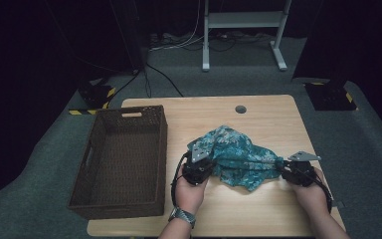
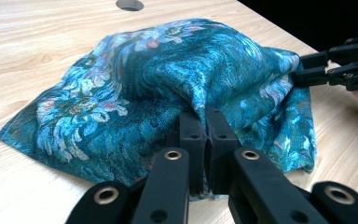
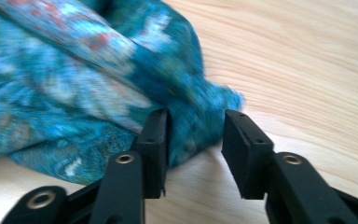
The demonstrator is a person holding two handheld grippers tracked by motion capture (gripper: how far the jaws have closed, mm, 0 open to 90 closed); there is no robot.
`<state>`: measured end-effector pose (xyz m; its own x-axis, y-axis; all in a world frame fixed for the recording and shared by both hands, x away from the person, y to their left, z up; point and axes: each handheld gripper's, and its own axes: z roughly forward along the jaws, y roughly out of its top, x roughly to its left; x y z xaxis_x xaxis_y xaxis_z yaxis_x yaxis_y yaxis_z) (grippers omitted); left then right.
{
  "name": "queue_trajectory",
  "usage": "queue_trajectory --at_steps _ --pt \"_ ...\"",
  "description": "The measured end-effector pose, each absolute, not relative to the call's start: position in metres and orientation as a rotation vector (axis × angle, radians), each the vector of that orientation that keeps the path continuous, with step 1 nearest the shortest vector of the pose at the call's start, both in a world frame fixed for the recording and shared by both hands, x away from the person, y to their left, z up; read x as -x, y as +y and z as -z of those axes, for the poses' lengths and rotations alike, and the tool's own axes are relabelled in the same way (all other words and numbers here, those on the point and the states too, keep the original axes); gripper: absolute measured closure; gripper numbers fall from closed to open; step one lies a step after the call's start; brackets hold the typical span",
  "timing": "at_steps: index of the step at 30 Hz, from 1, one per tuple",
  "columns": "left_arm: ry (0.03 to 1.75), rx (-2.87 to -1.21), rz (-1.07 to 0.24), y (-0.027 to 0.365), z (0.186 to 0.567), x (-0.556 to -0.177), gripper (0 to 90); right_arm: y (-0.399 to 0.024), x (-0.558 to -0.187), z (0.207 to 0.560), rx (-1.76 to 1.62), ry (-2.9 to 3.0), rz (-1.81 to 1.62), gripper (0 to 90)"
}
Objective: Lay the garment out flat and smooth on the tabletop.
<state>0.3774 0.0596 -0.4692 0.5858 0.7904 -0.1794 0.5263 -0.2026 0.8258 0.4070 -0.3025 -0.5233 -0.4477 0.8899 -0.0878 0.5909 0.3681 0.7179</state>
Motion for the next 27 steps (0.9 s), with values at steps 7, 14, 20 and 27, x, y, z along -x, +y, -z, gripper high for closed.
queue_trajectory --at_steps 7,14,20,27 --pt "1.059 -1.864 -0.348 0.055 0.468 -0.382 86.6 -0.298 -0.388 0.507 -1.252 2.099 -0.891 51.8" --pt "1.074 -1.852 -0.327 0.052 0.474 -0.386 85.2 -0.258 -0.348 0.506 -1.167 2.15 -1.027 50.4" --pt "1.078 -1.839 -0.316 0.051 0.477 -0.387 85.0 -0.213 -0.34 0.514 -1.088 2.267 -1.04 49.9" --pt "1.09 -1.818 -0.319 0.053 0.477 -0.385 85.0 -0.186 -0.346 0.528 -1.089 2.342 -0.982 51.5"
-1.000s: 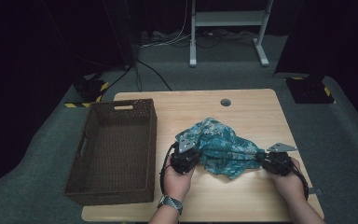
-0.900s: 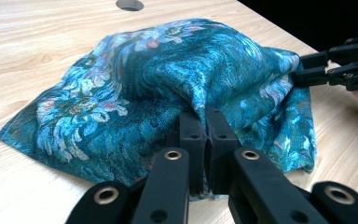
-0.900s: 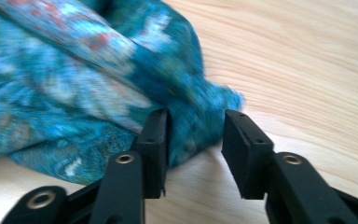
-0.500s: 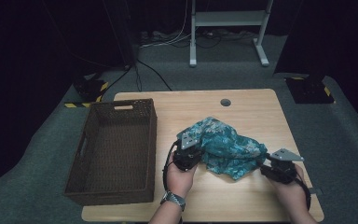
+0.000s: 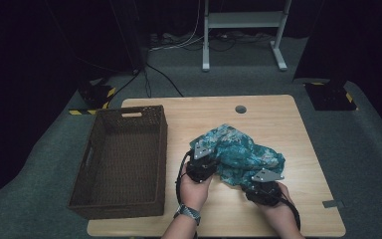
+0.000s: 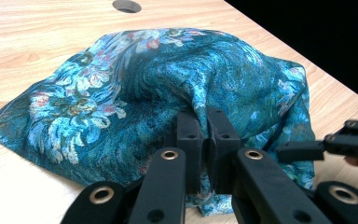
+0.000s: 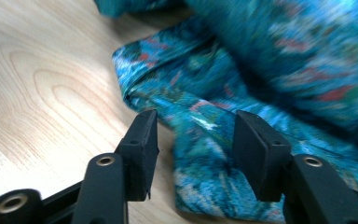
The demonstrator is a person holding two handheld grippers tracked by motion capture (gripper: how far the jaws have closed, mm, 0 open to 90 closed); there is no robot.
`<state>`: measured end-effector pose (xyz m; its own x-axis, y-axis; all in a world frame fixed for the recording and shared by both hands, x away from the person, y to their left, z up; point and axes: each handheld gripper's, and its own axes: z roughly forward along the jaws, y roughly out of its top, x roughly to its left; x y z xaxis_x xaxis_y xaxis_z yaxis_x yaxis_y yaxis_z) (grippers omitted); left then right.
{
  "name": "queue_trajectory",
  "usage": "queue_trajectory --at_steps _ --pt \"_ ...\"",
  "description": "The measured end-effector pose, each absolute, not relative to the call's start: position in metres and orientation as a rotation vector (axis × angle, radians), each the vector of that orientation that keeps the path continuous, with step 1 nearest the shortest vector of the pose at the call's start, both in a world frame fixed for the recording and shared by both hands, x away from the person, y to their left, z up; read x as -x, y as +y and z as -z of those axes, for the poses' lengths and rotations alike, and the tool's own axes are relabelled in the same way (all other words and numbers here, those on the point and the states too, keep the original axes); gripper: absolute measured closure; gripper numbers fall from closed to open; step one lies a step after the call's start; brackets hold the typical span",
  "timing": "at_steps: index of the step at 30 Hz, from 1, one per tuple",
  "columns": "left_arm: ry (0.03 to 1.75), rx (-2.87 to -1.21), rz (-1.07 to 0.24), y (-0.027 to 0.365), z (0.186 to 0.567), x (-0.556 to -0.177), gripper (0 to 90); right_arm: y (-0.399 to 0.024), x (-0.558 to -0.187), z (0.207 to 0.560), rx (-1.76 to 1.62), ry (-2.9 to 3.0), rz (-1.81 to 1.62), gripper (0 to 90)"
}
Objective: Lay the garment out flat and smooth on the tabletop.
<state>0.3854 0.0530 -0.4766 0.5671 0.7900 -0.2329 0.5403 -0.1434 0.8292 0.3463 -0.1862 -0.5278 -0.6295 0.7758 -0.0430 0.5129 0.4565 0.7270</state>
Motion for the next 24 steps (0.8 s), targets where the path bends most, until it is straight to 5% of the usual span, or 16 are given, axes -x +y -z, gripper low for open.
queue_trajectory --at_steps 4,10,24 --pt "1.084 -1.805 -0.332 0.059 0.473 -0.383 85.3 -0.183 -0.346 0.533 -1.103 2.35 -0.958 57.6" --pt "1.094 -1.778 -0.344 0.07 0.469 -0.382 85.9 -0.19 -0.345 0.53 -1.087 2.39 -0.959 85.7" --pt "1.114 -1.769 -0.38 0.076 0.458 -0.388 87.0 -0.275 -0.336 0.527 -1.229 2.363 -0.958 87.5"
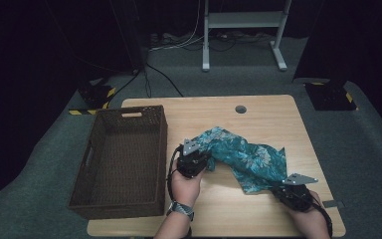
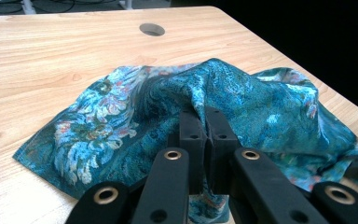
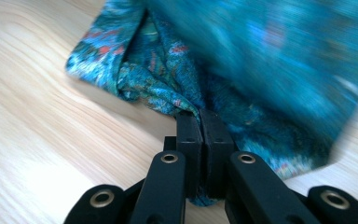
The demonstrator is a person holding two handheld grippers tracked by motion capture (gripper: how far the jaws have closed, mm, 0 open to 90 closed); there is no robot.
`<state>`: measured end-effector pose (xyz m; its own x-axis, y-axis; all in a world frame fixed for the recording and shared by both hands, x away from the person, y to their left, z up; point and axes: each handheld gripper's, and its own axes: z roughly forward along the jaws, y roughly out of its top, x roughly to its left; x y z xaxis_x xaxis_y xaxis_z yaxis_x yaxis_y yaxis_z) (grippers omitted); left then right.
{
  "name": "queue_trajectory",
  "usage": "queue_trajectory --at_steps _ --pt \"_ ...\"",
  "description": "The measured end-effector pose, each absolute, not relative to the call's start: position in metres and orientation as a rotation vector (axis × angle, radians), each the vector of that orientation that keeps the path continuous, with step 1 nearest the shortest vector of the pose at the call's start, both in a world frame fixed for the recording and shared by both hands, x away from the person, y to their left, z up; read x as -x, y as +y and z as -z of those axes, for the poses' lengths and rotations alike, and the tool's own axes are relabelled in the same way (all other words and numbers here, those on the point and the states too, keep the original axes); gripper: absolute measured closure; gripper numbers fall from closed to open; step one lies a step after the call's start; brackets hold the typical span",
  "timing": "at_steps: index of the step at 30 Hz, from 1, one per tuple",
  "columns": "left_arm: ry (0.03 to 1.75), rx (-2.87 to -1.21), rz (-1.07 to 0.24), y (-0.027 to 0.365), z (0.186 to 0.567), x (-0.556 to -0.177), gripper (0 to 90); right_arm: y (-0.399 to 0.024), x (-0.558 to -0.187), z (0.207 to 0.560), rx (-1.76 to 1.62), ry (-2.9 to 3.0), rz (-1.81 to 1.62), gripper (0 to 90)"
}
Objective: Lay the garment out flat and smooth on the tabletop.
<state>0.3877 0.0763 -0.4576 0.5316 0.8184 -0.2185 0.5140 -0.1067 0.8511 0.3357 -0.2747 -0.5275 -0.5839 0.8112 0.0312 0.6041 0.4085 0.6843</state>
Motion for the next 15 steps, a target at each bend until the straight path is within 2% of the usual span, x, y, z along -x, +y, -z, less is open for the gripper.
queue_trajectory --at_steps 9,15 --pt "1.072 -1.785 -0.397 0.071 0.445 -0.377 87.1 -0.316 -0.336 0.526 -1.266 2.392 -0.971 87.9" --pt "1.054 -1.795 -0.418 0.066 0.438 -0.382 86.4 -0.324 -0.335 0.527 -1.267 2.41 -1.018 87.9"
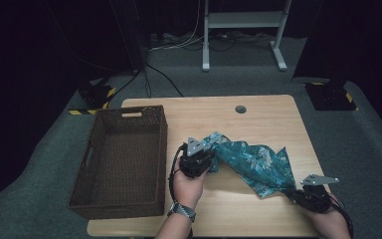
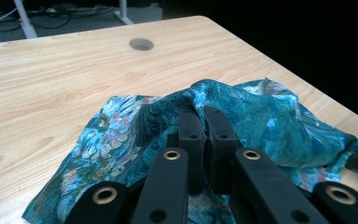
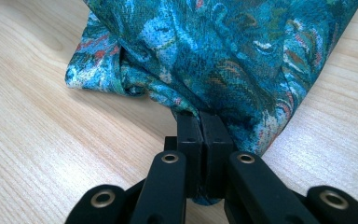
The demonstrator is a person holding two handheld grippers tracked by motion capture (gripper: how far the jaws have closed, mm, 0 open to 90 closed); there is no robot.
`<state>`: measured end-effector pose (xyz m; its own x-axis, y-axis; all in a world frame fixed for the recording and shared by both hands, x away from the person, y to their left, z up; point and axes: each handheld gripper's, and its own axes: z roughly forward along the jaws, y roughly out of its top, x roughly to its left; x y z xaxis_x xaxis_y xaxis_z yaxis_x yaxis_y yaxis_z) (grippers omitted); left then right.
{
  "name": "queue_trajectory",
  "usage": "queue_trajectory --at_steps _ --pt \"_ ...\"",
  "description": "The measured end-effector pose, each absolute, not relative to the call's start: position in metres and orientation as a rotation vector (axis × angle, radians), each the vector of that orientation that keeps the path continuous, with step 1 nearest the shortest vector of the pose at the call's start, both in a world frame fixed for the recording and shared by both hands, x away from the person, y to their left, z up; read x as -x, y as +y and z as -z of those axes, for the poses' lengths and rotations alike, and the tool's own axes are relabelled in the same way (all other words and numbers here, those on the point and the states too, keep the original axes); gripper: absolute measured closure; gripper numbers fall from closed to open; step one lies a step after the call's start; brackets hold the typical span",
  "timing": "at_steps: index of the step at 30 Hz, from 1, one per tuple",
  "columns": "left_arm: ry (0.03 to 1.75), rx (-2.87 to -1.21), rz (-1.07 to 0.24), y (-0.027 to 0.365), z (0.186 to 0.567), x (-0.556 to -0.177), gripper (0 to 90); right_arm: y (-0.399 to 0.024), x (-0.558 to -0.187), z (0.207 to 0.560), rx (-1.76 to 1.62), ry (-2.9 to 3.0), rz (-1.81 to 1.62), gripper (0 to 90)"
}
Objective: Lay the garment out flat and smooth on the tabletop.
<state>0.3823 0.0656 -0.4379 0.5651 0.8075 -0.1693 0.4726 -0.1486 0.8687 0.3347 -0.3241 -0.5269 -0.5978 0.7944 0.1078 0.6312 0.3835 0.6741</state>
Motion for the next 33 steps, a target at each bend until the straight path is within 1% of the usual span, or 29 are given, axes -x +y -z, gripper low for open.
queue_trajectory --at_steps 7,10,13,15,17,20,25,30,33 --pt "1.111 -1.827 -0.417 0.057 0.452 -0.419 86.3 -0.323 -0.334 0.529 -1.26 2.384 -1.037 87.5" --pt "1.135 -1.825 -0.408 0.053 0.457 -0.435 84.8 -0.323 -0.333 0.53 -1.251 2.375 -1.044 87.2" --pt "1.144 -1.828 -0.417 0.051 0.459 -0.442 79.3 -0.322 -0.332 0.53 -1.248 2.368 -1.052 85.1" --pt "1.159 -1.822 -0.415 0.051 0.461 -0.444 73.8 -0.322 -0.331 0.531 -1.251 2.364 -1.066 82.6" --pt "1.163 -1.821 -0.412 0.051 0.461 -0.443 66.6 -0.322 -0.33 0.531 -1.248 2.362 -1.066 78.9" --pt "1.147 -1.834 -0.438 0.051 0.463 -0.433 60.6 -0.32 -0.329 0.53 -1.234 2.352 -1.042 73.2" --pt "1.146 -1.83 -0.444 0.061 0.467 -0.409 56.5 -0.318 -0.325 0.528 -1.218 2.34 -1.023 68.7" --pt "1.153 -1.843 -0.434 0.068 0.481 -0.385 54.4 -0.313 -0.32 0.522 -1.186 2.331 -1.03 67.5" --pt "1.164 -1.847 -0.42 0.068 0.489 -0.378 53.7 -0.306 -0.317 0.52 -1.166 2.343 -1.032 66.6"
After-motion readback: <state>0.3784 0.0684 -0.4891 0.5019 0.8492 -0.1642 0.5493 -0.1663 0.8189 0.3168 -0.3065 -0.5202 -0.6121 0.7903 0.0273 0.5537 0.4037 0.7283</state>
